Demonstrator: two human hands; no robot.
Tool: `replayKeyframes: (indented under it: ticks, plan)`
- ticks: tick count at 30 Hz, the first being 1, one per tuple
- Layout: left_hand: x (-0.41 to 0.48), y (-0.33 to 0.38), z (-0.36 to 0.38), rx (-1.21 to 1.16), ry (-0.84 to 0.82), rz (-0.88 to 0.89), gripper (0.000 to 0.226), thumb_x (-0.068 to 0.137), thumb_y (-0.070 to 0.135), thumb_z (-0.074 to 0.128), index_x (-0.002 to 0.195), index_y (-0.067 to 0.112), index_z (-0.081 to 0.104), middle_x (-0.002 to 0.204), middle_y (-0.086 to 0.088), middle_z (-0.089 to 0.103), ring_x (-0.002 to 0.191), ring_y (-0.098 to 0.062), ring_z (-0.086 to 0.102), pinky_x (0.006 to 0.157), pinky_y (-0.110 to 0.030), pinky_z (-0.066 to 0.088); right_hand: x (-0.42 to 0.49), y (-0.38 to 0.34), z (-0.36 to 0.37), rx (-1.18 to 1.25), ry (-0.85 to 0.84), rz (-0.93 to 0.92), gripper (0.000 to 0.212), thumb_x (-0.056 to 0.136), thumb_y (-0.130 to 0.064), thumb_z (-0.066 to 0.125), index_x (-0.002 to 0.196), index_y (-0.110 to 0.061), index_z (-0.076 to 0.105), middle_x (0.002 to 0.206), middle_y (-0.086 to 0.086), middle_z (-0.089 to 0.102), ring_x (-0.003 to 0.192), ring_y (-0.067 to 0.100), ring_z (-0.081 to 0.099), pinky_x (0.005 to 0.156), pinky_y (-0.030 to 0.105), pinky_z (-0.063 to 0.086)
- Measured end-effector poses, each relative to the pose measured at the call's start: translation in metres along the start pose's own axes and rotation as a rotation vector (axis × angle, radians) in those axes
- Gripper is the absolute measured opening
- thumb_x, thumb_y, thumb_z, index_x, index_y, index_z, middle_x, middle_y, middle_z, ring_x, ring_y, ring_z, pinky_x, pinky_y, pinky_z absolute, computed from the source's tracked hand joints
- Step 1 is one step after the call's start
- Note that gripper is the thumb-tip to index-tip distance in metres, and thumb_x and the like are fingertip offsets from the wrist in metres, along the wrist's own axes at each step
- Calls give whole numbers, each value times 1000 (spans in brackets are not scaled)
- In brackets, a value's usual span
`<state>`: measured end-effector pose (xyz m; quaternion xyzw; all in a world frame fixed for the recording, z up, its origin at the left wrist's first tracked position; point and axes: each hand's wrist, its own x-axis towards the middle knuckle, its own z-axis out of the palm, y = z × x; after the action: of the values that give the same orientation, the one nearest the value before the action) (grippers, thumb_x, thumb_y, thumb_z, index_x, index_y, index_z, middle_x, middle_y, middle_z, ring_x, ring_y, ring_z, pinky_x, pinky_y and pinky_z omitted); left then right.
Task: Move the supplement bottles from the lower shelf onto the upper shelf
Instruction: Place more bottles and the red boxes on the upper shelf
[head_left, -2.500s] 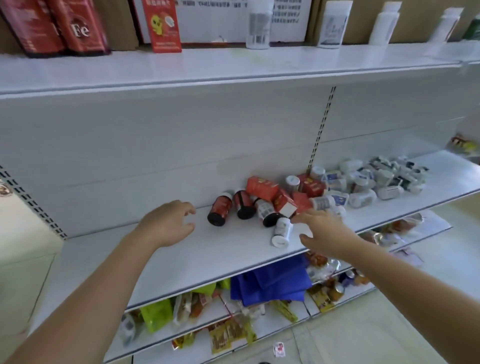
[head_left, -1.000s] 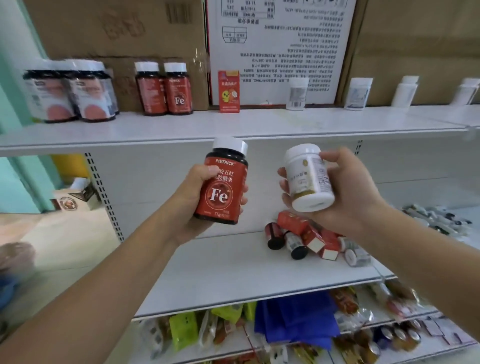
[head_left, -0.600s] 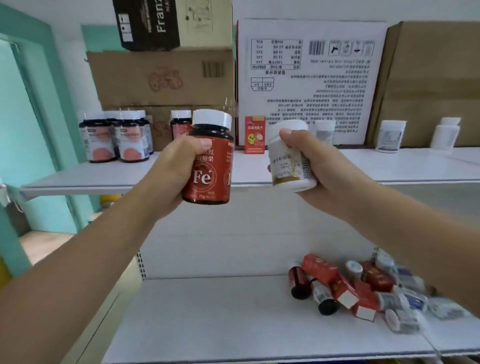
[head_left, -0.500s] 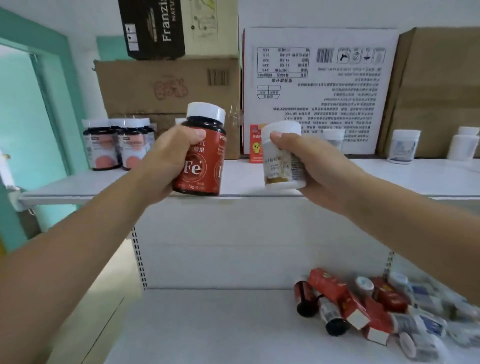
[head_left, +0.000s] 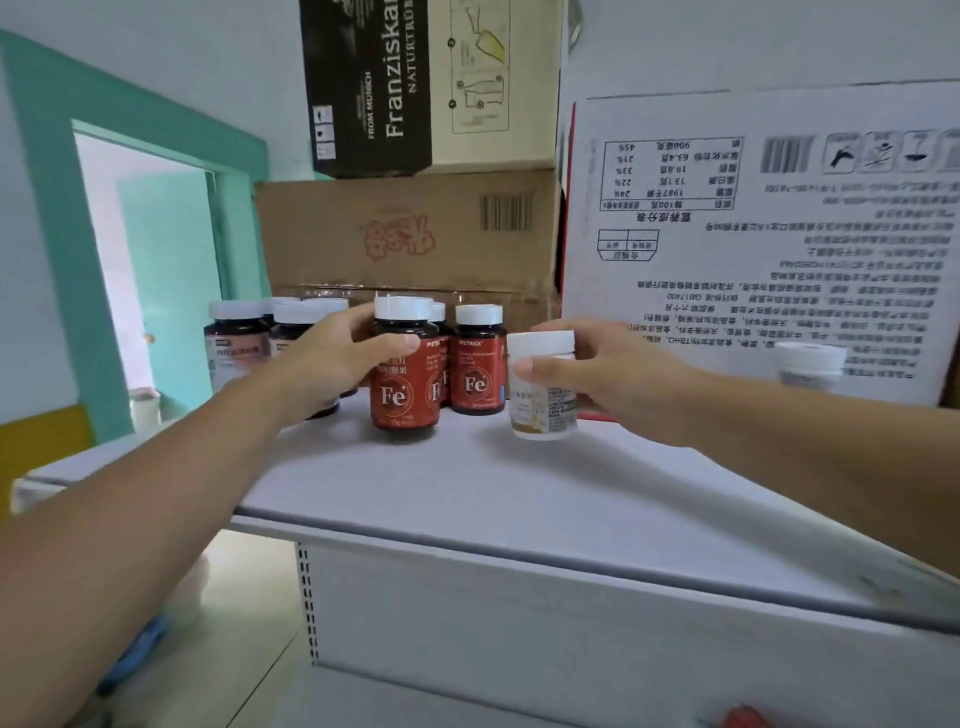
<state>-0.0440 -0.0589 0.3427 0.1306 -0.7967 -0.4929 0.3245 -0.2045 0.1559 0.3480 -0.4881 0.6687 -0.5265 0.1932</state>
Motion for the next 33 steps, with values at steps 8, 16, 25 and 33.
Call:
replayKeyframes:
  ticks: [8,16,25,33]
  plan:
    - [5,-18,-5,158,93,14,49,74,44,74,119,33,60,115,7,69,108,-13,66,95,-43,53,26,37,11,-35,83,-85,84,44,-63,83,118,-32,60,114,-8,69,110,12,64,100,42,49]
    - [5,-20,-8,288,66,29,59,76,50,67,131,33,55,120,13,68,110,-9,64,98,-44,51,30,46,8,-92,89,-103,76,46,-57,81,117,-39,58,114,-12,68,110,9,63,100,40,50]
    - [-19,-1,1,843,-151,-75,41,96,45,53,133,28,50,117,10,60,101,-12,55,90,-27,41,23,30,7,-99,69,-46,54,70,-24,84,117,-24,57,114,0,68,109,14,64,101,39,49]
    - [-59,38,12,1194,-515,-3,61,82,73,43,126,32,49,120,16,57,107,-10,56,93,-33,48,-26,-3,-20,-93,89,28,59,74,-16,81,128,-17,57,118,9,68,113,25,64,96,44,53]
